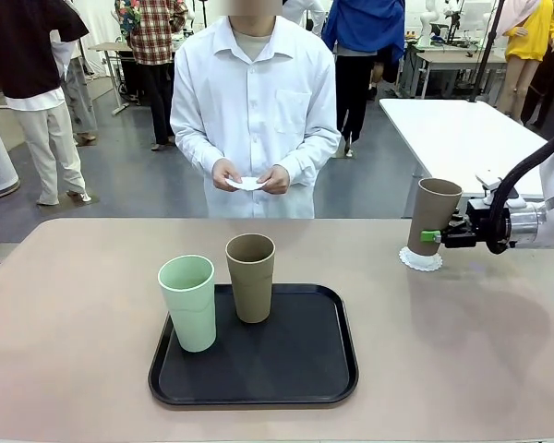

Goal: Place coasters on the table and set cups on them.
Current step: Pick up one Reusable plastic cup and place it on a coaster set by the human.

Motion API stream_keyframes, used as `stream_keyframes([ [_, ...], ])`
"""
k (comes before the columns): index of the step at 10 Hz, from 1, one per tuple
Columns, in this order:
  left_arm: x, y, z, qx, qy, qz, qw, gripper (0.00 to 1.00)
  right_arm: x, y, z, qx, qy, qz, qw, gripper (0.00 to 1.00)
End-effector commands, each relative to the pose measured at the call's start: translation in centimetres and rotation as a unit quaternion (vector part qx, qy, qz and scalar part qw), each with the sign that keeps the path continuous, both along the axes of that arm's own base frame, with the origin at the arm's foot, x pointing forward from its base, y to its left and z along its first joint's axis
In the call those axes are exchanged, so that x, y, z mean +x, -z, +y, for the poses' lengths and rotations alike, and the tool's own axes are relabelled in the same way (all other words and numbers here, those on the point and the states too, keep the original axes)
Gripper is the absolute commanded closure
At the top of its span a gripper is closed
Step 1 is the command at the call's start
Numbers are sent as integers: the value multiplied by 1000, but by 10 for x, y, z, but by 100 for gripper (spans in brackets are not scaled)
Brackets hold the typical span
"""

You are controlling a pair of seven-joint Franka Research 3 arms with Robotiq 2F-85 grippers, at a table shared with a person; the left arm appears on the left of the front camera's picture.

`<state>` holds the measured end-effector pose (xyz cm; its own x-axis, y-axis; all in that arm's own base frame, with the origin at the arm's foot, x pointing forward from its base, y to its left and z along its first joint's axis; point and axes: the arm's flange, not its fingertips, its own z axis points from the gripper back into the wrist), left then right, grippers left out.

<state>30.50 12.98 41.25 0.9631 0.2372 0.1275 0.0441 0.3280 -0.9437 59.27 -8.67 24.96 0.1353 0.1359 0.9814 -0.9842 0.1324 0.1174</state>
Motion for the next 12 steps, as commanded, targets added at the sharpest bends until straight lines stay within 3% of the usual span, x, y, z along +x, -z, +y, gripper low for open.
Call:
stream_keyframes([
  [1, -1, 0, 1, -3, 1, -5, 1000, 0, 11, 4, -1, 12, 4, -6, 1000, 19],
  [12, -1, 0, 1, -3, 1, -5, 1000, 0, 17, 22, -3, -9, 1, -6, 1000, 19],
])
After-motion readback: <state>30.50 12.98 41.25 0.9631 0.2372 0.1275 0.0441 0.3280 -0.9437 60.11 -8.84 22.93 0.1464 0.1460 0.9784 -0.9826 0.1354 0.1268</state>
